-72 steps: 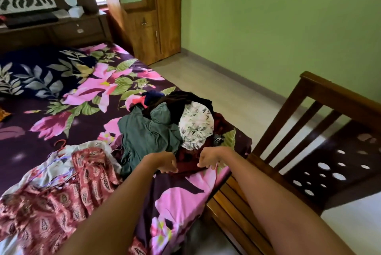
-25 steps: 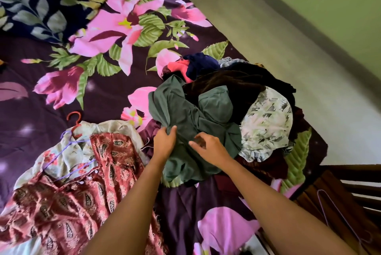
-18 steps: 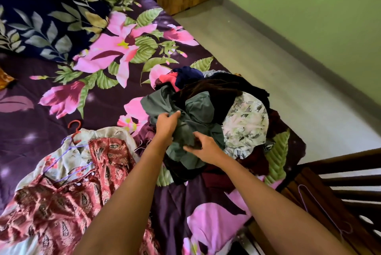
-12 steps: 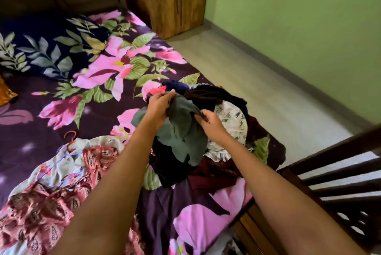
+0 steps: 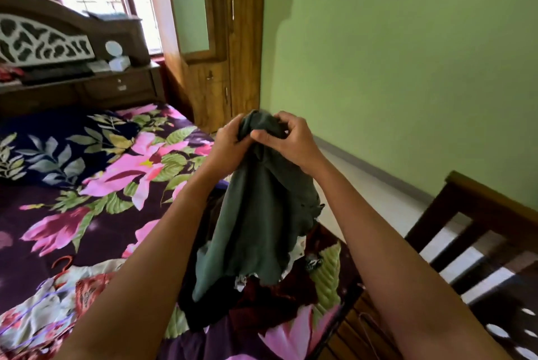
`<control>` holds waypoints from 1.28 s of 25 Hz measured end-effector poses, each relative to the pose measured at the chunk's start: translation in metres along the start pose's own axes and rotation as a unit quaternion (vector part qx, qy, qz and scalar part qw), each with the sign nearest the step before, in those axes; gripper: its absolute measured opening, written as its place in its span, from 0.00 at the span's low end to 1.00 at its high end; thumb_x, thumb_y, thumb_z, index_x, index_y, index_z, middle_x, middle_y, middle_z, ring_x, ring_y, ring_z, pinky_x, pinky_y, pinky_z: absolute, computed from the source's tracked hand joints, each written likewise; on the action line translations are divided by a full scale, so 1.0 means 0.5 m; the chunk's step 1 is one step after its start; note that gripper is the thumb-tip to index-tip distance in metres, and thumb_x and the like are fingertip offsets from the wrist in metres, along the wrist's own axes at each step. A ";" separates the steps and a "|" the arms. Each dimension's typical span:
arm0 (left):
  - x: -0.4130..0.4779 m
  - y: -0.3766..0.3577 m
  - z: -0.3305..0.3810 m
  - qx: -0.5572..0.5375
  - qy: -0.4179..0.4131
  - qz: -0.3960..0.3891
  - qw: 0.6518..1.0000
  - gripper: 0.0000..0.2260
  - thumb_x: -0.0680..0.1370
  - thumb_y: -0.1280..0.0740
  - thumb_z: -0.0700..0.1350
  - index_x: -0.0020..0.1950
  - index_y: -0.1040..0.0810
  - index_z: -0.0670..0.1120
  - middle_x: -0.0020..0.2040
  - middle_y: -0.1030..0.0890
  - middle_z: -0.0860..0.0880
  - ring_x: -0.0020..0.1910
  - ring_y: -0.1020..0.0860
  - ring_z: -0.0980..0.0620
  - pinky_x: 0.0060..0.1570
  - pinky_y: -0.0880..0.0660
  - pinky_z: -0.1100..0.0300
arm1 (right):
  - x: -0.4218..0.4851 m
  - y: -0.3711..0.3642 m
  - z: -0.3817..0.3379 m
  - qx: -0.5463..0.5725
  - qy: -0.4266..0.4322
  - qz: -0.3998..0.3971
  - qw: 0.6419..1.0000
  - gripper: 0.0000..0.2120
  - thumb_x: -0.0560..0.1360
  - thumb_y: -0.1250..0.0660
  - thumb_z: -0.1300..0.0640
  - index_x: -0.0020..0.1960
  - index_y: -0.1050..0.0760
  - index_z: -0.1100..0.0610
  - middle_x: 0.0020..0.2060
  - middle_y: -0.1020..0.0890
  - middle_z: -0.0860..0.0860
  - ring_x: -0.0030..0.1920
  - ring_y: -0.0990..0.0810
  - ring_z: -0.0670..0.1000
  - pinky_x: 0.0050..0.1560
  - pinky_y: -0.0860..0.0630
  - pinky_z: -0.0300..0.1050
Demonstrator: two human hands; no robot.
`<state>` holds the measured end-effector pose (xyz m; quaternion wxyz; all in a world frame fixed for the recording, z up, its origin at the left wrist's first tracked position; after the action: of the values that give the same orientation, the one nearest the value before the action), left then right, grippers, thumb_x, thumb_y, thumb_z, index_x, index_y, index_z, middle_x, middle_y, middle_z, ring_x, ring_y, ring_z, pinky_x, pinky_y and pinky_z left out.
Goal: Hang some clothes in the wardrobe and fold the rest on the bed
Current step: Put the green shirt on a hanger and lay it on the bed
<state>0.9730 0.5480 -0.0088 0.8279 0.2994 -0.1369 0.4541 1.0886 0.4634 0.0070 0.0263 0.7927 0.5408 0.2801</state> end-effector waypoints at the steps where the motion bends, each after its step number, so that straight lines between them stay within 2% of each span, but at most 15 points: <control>1: 0.010 -0.001 0.027 -0.026 -0.009 0.023 0.999 0.08 0.76 0.32 0.41 0.54 0.25 0.43 0.46 0.21 0.49 0.43 0.25 0.61 0.44 0.29 0.67 | -0.011 0.019 0.005 -0.009 -0.005 -0.004 1.000 0.13 0.67 0.23 0.54 0.46 0.25 0.53 0.39 0.21 0.46 0.39 0.23 0.38 0.41 0.26 0.32; 4: 0.030 0.009 0.102 -0.133 -0.042 0.080 0.987 0.04 0.76 0.33 0.43 0.49 0.26 0.51 0.44 0.22 0.54 0.43 0.24 0.61 0.46 0.27 0.68 | -0.056 0.072 0.075 -0.072 -0.068 -0.057 0.993 0.24 0.65 0.21 0.52 0.57 0.26 0.54 0.52 0.19 0.49 0.52 0.20 0.48 0.53 0.22 0.45; 7: 0.046 0.023 0.135 -0.147 -0.057 0.090 0.983 0.06 0.77 0.33 0.42 0.49 0.26 0.52 0.45 0.22 0.53 0.46 0.24 0.58 0.49 0.26 0.65 | -0.100 0.118 0.144 -0.109 -0.125 -0.072 0.983 0.16 0.74 0.29 0.53 0.55 0.24 0.64 0.49 0.18 0.60 0.50 0.20 0.58 0.48 0.26 0.48; 9: 0.045 0.022 0.124 -0.087 -0.031 0.100 0.991 0.04 0.77 0.32 0.45 0.50 0.24 0.48 0.46 0.21 0.49 0.47 0.23 0.53 0.51 0.25 0.58 | -0.111 0.150 0.141 -0.074 -0.152 -0.009 0.986 0.11 0.75 0.31 0.54 0.47 0.23 0.63 0.41 0.19 0.58 0.43 0.21 0.54 0.42 0.28 0.45; 12: 0.036 0.002 0.071 0.105 0.075 0.105 0.986 0.17 0.74 0.30 0.51 0.57 0.26 0.41 0.54 0.23 0.43 0.55 0.25 0.45 0.52 0.28 0.56 | -0.097 0.200 0.103 0.007 -0.162 0.138 0.977 0.13 0.71 0.27 0.52 0.34 0.26 0.56 0.29 0.25 0.50 0.32 0.27 0.47 0.35 0.31 0.43; 14: 0.021 -0.037 0.068 0.185 0.080 0.037 0.979 0.25 0.72 0.29 0.55 0.64 0.29 0.46 0.68 0.32 0.43 0.67 0.34 0.43 0.62 0.34 0.52 | -0.078 0.210 0.082 0.007 -0.144 0.159 0.977 0.18 0.66 0.24 0.48 0.29 0.31 0.53 0.26 0.29 0.49 0.31 0.29 0.47 0.34 0.32 0.45; 16: 0.005 -0.099 0.091 0.181 0.026 -0.100 0.978 0.32 0.68 0.27 0.57 0.69 0.32 0.51 0.72 0.38 0.47 0.71 0.40 0.48 0.68 0.39 0.49 | -0.073 0.187 0.061 -0.046 -0.137 0.106 0.984 0.18 0.66 0.23 0.50 0.28 0.31 0.54 0.24 0.29 0.45 0.28 0.29 0.45 0.32 0.33 0.41; 18: -0.019 -0.160 0.109 0.119 -0.004 -0.239 0.964 0.34 0.67 0.25 0.54 0.69 0.33 0.49 0.67 0.29 0.48 0.65 0.32 0.53 0.65 0.32 0.55 | -0.077 0.163 0.050 -0.032 -0.135 0.069 0.988 0.13 0.67 0.23 0.56 0.31 0.26 0.55 0.25 0.24 0.45 0.28 0.25 0.43 0.32 0.29 0.38; 20: -0.031 -0.185 0.106 0.046 -0.004 -0.275 0.960 0.22 0.72 0.27 0.46 0.64 0.29 0.47 0.55 0.22 0.49 0.54 0.24 0.54 0.54 0.26 0.64 | -0.088 0.161 0.052 0.027 -0.142 0.047 0.988 0.12 0.66 0.22 0.55 0.38 0.24 0.57 0.31 0.19 0.51 0.33 0.21 0.49 0.36 0.24 0.42; 22: -0.031 -0.180 0.102 0.041 0.003 -0.252 0.967 0.07 0.76 0.32 0.42 0.53 0.23 0.46 0.47 0.20 0.49 0.44 0.22 0.55 0.45 0.25 0.67 | -0.099 0.173 0.073 0.079 -0.170 0.003 0.982 0.19 0.62 0.20 0.50 0.45 0.25 0.56 0.36 0.18 0.54 0.36 0.20 0.52 0.37 0.23 0.44; 24: -0.023 -0.164 0.102 0.012 0.031 -0.183 0.983 0.05 0.79 0.36 0.44 0.48 0.22 0.45 0.43 0.20 0.47 0.40 0.22 0.53 0.41 0.25 0.64 | -0.116 0.188 0.105 0.052 -0.220 -0.058 0.972 0.29 0.58 0.19 0.47 0.53 0.26 0.55 0.44 0.17 0.53 0.43 0.17 0.52 0.44 0.21 0.46; 26: -0.009 -0.143 0.110 -0.054 0.046 -0.085 0.994 0.07 0.80 0.38 0.46 0.49 0.22 0.44 0.42 0.21 0.47 0.39 0.22 0.53 0.39 0.24 0.65 | -0.142 0.194 0.136 -0.042 -0.254 -0.140 0.956 0.23 0.62 0.20 0.51 0.54 0.24 0.53 0.47 0.18 0.50 0.48 0.19 0.50 0.47 0.22 0.42; 28: 0.011 -0.115 0.110 -0.114 0.052 -0.003 0.992 0.07 0.80 0.38 0.46 0.47 0.23 0.46 0.39 0.22 0.49 0.37 0.24 0.55 0.35 0.25 0.67 | -0.163 0.190 0.173 -0.151 -0.259 -0.239 0.924 0.12 0.67 0.23 0.55 0.48 0.21 0.55 0.43 0.18 0.48 0.48 0.20 0.50 0.44 0.26 0.40; 30: 0.028 -0.081 0.092 -0.095 0.053 0.057 0.993 0.08 0.79 0.37 0.47 0.41 0.24 0.47 0.35 0.25 0.52 0.33 0.27 0.57 0.32 0.30 0.68 | -0.171 0.195 0.192 -0.137 -0.267 -0.217 0.929 0.04 0.73 0.28 0.55 0.42 0.21 0.55 0.37 0.18 0.45 0.42 0.20 0.47 0.46 0.27 0.45; 32: 0.032 -0.052 0.064 0.007 0.062 0.071 0.996 0.10 0.77 0.33 0.49 0.41 0.25 0.44 0.33 0.26 0.52 0.31 0.28 0.56 0.31 0.32 0.68 | -0.158 0.223 0.193 0.007 -0.295 -0.094 0.951 0.10 0.78 0.35 0.52 0.41 0.26 0.56 0.32 0.19 0.48 0.37 0.18 0.48 0.53 0.24 0.54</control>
<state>1.0052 0.5281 0.0146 0.7985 0.2663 -0.1027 0.5301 1.2079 0.3735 -0.0684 0.2054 0.7859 0.5826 0.0266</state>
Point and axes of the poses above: each hand's wrist, its own x-axis towards the middle knuckle, its own y-axis out of the back of the hand, z = x × y, the point moved 4 cm from there along x, towards the middle knuckle
